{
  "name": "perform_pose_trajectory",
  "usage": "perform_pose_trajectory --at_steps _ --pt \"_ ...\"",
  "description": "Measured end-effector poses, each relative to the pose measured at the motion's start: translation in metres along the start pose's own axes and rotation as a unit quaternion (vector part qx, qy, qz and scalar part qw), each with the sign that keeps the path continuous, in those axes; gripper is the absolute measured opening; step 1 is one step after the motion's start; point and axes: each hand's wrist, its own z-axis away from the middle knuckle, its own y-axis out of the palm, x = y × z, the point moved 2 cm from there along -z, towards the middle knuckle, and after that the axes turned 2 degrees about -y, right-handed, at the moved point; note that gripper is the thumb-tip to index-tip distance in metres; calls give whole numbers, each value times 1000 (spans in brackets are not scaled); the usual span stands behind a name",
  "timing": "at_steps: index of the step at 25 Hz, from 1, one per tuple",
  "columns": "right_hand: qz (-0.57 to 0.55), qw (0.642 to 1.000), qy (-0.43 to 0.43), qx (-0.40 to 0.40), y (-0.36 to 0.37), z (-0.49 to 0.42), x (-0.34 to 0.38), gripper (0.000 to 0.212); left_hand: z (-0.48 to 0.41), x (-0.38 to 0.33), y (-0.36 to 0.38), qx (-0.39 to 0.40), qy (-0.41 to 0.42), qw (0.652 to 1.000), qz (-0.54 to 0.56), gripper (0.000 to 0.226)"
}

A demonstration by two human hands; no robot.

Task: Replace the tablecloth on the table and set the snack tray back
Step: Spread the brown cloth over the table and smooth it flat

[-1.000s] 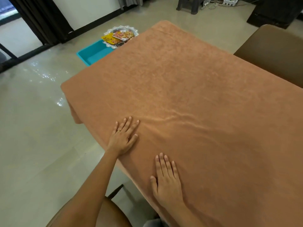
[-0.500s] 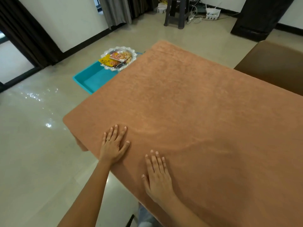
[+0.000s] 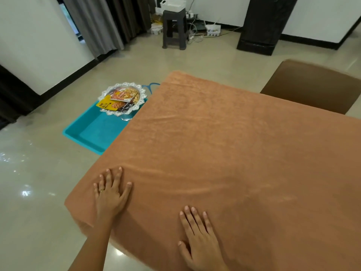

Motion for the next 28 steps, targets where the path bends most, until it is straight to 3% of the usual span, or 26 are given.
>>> perform_pose_trajectory --at_steps 23,28 --pt "3 997 75 -31 -10 -116 4 73 -151 -31 -18 18 69 997 5 79" --pt "-34 999 24 -28 -5 -90 30 74 -92 -43 -14 -14 128 992 1 77"
